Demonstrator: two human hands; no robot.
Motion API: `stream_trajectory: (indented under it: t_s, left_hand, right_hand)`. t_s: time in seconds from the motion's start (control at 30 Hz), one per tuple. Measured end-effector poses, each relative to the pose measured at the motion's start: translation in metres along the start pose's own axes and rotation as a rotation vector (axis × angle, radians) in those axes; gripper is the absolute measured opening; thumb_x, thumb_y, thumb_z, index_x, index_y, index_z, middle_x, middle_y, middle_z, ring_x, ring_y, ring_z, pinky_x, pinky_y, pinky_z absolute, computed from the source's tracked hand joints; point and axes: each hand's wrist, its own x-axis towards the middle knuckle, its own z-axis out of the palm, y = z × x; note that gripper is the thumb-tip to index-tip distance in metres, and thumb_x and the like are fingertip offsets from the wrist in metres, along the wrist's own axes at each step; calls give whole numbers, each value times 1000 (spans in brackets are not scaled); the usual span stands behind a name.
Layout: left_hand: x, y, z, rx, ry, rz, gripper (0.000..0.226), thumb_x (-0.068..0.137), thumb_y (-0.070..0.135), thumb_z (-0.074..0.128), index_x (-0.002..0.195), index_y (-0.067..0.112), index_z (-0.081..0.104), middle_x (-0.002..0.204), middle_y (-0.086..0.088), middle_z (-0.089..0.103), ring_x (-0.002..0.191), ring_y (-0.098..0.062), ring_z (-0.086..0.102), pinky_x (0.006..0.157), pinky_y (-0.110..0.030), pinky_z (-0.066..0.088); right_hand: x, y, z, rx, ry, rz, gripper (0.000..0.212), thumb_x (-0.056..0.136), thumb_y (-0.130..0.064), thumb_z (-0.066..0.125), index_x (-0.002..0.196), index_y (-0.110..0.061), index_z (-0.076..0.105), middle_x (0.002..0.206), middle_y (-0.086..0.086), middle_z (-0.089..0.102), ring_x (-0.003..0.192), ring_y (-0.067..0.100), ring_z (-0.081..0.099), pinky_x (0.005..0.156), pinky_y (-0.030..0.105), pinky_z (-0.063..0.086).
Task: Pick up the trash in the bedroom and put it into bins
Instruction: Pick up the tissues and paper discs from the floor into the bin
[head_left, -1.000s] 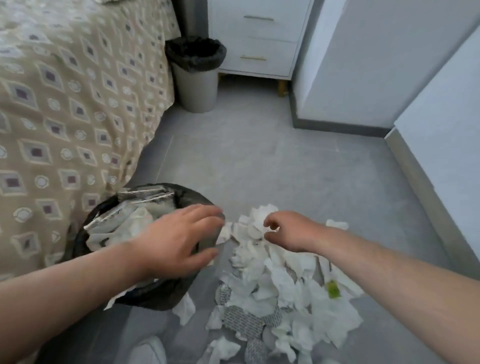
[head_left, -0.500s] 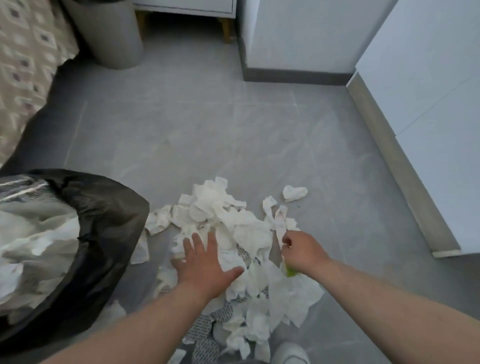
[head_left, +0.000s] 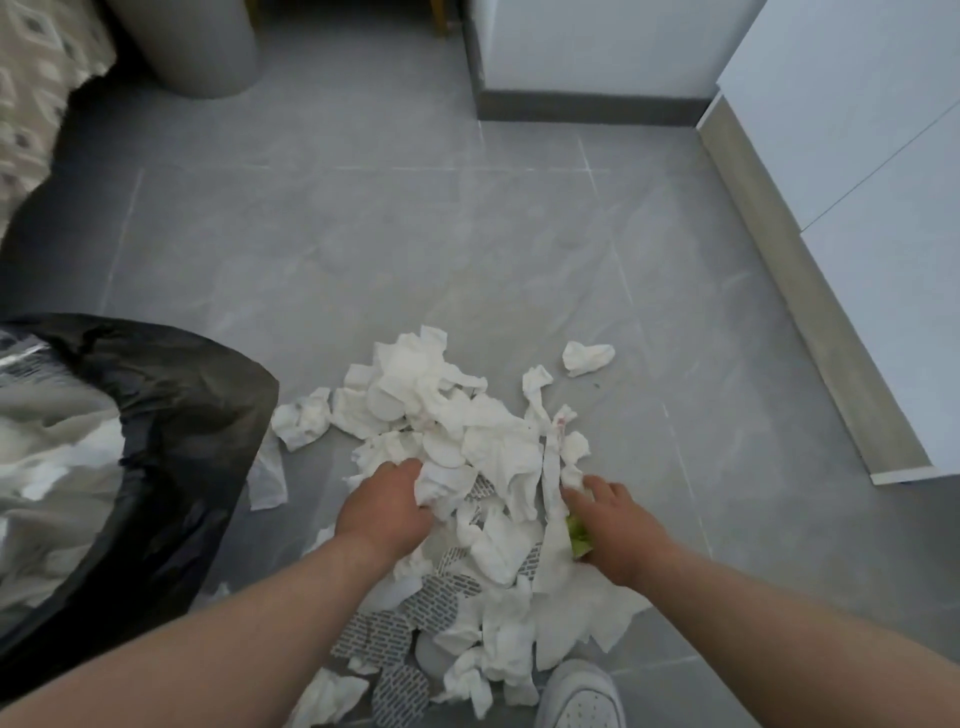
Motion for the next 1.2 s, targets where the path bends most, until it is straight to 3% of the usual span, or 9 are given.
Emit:
stream_trajectory:
  t_s: [0.1,0.2,0.3,0.5,0.7,0.83,0.93,1.07,1.2]
  left_hand:
    - [2,0,-11,-68,29,45,35,70,34,46,104,29,51,100,3,56,93,-21,58,72,-32,48]
    - [3,0,-26,-143,63,100,31,70,34,47,100,29,54,98,6,61,91,-18,59,75,-35,51]
    - [1,3,-46,-207,81,143,29,76,27,55,105,25,58,100,6,63,93,-17,59,79,-33,50]
    - [-17,7,-110,-116,29,277,25,76,22,56,100,27,59,94,12,64,91,-12,59,79,-30,49]
    - [-66,-6,-199,29,35,335,29,78,16,50,99,33,62,92,14,66,87,-9,61,78,-29,50]
    - [-108,-31,-242,-103,148,274,24,79,7,52,90,23,65,83,6,67,82,-14,62,69,-27,47]
    - [-138,-58,-262,-240,266,229,28,79,5,55,86,29,67,78,6,68,75,-12,62,64,-25,46]
    - [-173,-105,-280,-447,485,180,33,80,2,56,94,29,69,82,3,70,77,-10,64,69,-29,49]
    - [-191,-155,-272,-395,585,181,30,78,9,60,84,37,68,84,9,65,83,-3,59,74,-26,47]
  right_hand:
    - [2,-3,0,38,41,-12,36,85,-11,54,120,-20,50,114,4,47,112,27,52,81,31,44]
    - [6,-12,-14,192,64,34,21,88,-18,52,108,-16,57,104,5,59,101,26,61,76,30,44]
    - [8,-24,-36,304,121,44,17,89,-23,52,100,-15,62,96,7,67,89,29,66,70,33,51]
    - [7,-50,-97,383,299,-57,12,91,-22,49,87,-17,59,98,9,68,91,31,62,68,31,41]
    - [-14,-112,-168,490,422,-165,23,84,-20,54,63,-24,46,64,-6,52,71,24,56,56,32,34]
    - [-33,-159,-201,515,449,-242,15,85,-18,56,71,-14,56,68,0,59,72,24,58,55,29,36]
    - [-48,-193,-224,544,472,-323,28,83,-14,58,60,-21,45,56,-4,49,54,11,48,50,23,34]
    - [-62,-233,-239,640,486,-389,11,81,-9,62,71,-12,58,54,-3,47,44,7,44,47,23,33]
    - [-67,-263,-235,674,469,-435,5,82,-8,64,81,-3,63,59,1,50,47,7,41,48,23,32]
